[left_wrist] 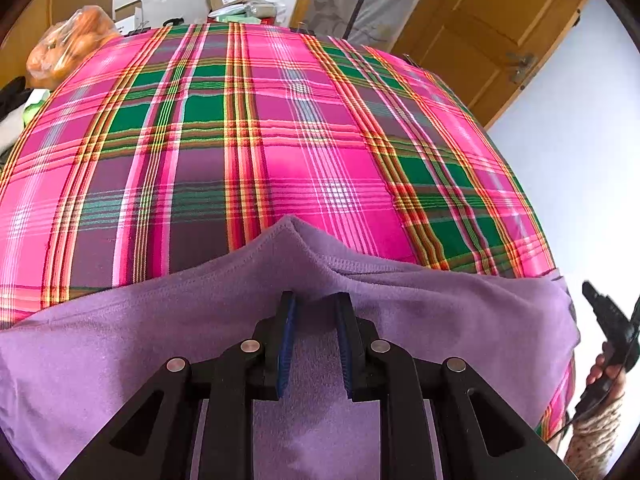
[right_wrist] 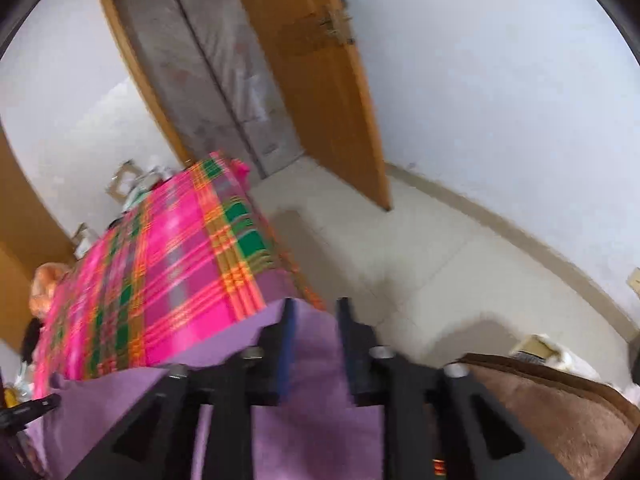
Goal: Fold clothes
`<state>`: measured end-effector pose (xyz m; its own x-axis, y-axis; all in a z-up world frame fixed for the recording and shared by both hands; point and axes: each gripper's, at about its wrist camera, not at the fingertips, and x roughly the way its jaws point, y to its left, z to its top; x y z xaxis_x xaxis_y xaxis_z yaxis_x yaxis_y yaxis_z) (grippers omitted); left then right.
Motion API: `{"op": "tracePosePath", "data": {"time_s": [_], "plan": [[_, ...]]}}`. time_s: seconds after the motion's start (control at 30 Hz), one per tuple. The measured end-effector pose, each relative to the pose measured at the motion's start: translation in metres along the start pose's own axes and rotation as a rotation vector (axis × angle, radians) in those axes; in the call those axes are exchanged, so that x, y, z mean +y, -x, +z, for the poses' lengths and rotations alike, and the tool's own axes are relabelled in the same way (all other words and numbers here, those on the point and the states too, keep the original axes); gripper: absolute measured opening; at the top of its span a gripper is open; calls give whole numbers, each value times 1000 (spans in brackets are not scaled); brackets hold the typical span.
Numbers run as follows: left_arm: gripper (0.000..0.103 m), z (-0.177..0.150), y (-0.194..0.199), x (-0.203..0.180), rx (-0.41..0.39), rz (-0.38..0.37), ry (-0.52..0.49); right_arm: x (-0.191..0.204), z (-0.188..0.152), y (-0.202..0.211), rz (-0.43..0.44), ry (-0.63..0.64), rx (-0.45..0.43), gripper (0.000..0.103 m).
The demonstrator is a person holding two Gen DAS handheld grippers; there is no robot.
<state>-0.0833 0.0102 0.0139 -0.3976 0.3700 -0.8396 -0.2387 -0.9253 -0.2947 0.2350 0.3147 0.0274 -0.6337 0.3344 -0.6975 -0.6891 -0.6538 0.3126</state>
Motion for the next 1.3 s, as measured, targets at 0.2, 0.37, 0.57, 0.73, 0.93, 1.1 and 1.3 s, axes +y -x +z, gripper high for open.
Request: {"op": "tracePosePath", "data": {"time_s": [0.2, 0.37, 0.57, 0.73, 0.93, 1.1, 1.3], "plan": [[20, -1, 0, 0, 0, -1, -1, 8, -3, -44, 19, 64, 143, 33], [20, 0, -1, 1, -1, -6, -2, 14, -4, -42, -25, 97, 99, 7], [20, -1, -1, 1, -4, -2, -6, 18, 5, -38, -58, 86, 39, 2], [20, -1, -1, 1, -7, -4, -9, 23, 7, -53, -84, 110, 70, 2], [20, -2, -1, 1, -10, -8, -8, 19, 10, -52, -108, 112, 92, 13], [20, -6, 3, 2, -12, -9, -2, 13, -3, -24, -81, 97, 50, 13], [20, -20, 13, 3, -27, 13, -9, 24, -36, 0, -94, 218, 31, 14]]}}
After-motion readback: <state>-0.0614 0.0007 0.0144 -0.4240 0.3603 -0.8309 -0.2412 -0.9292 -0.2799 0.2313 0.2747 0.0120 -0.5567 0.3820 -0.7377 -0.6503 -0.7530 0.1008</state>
